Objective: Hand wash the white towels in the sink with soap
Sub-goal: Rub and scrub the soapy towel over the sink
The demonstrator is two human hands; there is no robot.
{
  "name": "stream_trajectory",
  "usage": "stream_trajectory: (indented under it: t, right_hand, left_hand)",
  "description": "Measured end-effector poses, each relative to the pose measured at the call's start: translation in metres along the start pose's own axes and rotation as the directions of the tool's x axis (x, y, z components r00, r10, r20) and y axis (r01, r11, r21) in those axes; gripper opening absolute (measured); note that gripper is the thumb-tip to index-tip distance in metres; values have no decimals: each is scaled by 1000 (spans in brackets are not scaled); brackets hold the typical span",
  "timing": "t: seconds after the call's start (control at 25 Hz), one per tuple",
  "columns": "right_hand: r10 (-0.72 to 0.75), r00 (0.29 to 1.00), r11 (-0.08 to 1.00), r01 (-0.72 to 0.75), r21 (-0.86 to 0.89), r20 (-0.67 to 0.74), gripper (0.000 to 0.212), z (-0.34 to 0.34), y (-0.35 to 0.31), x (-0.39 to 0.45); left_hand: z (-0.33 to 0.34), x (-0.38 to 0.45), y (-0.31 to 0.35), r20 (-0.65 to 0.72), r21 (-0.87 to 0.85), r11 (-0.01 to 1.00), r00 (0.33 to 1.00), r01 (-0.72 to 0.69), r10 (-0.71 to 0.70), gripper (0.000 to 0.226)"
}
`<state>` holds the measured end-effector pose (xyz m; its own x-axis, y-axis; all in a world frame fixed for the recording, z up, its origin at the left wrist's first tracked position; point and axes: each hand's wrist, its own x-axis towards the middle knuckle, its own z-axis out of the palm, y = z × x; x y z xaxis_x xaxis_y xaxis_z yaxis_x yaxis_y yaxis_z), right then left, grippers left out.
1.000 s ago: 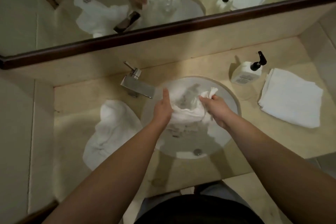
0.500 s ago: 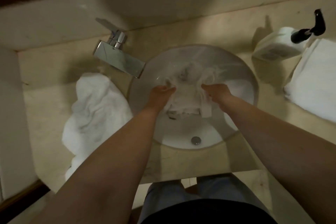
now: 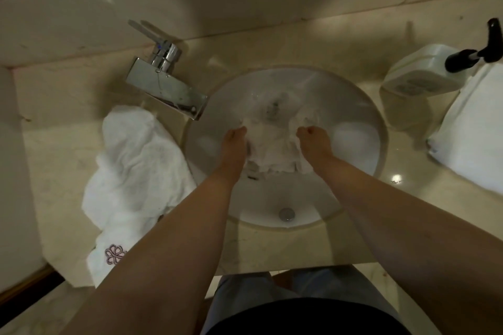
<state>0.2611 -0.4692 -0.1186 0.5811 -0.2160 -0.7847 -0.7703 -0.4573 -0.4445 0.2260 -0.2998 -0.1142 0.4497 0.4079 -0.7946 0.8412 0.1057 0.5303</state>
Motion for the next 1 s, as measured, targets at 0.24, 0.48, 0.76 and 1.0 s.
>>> stream_trajectory:
  t: [0.24, 0.48, 0.76, 1.0]
  right_hand:
    - [259, 957, 919, -286, 273, 130, 57, -20, 5, -20]
    - [200, 980, 936, -187, 298, -14, 53, -34, 17, -75]
    - [-106, 960, 935, 185, 301, -259, 54, -55, -15, -174]
    - [-256, 882, 666, 458, 589, -396, 21, -72, -44, -247]
  left_hand:
    - [-6, -12, -5, -66, -1, 994, 992, 108, -108, 51]
    - [-29, -65, 20, -59, 159, 983, 993, -87, 97, 55]
    - [-60, -154, 50, -78, -61, 931, 932, -360, 355, 35]
    - [-87, -206, 74, -79, -239, 749, 782, -617, 619, 59]
